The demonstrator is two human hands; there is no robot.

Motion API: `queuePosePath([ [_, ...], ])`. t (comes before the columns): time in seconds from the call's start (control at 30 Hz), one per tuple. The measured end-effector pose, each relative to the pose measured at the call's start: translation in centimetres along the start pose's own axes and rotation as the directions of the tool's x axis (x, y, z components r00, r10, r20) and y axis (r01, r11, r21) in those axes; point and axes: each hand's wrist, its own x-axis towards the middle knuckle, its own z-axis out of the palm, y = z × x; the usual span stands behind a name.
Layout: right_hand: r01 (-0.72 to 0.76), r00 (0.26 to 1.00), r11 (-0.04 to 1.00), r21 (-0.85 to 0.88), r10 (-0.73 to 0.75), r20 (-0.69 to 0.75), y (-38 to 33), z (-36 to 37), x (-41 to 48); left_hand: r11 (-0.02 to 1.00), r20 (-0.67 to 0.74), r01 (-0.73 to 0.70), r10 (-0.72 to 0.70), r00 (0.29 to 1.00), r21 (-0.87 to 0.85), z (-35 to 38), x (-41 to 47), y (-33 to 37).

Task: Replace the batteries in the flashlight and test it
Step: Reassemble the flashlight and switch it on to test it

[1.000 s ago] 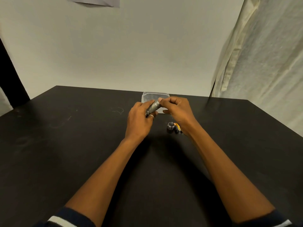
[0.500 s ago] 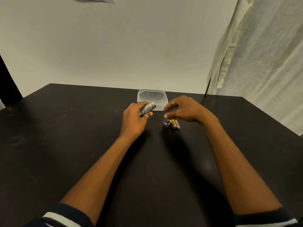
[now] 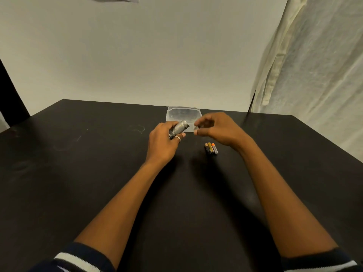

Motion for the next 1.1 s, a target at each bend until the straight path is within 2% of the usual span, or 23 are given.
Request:
queuePosePath([
  [0.1, -0.006, 0.989, 0.944, 0.331, 0.054, -0.137, -0.4, 0.1, 0.0, 1.000, 0.010, -0.020, 0.020, 1.000, -0.005, 0.0, 0.0, 0.1],
  [0.2, -0.054, 0.979, 0.767, 0.639, 0.167, -0.118, -1.1, 0.7, -0.1, 0.999, 0.018, -0.040, 0.040, 0.999, -0.008, 0.0, -0.1, 0.2],
  [0.27, -0.079, 0.973, 0.680, 0.729, 0.213, -0.093, -1.3, 1.1, -0.1, 0.999, 0.020, -0.049, 0.049, 0.999, -0.011, 0.0, -0.2, 0.2],
  [0.47, -0.094, 0.968, 0.651, 0.753, 0.237, -0.083, -1.2, 1.4, 0.0, 0.998, 0.008, 0.002, -0.001, 1.000, -0.069, 0.0, -0.1, 0.2],
  [0.67, -0.099, 0.973, 0.552, 0.828, 0.227, -0.035, -0.4, 0.7, -0.1, 0.970, -0.008, 0.107, -0.112, 0.994, -0.218, -0.2, 0.0, 0.3],
  [0.87, -0.140, 0.983, 0.451, 0.881, 0.172, 0.068, 0.2, -0.2, -0.3, 0.940, 0.024, 0.109, -0.107, 0.994, -0.324, -0.9, 0.1, 0.6],
  [0.93, -0.130, 0.988, 0.477, 0.869, 0.131, 0.075, 0.1, -0.3, -0.4, 0.940, 0.025, 0.099, -0.096, 0.995, -0.328, -0.9, 0.1, 0.6],
  [1.1, -0.072, 0.997, 0.722, 0.688, 0.075, 0.025, 0.3, -0.1, -0.2, 0.957, -0.010, 0.063, -0.069, 0.998, -0.285, -0.9, 0.0, 0.6],
])
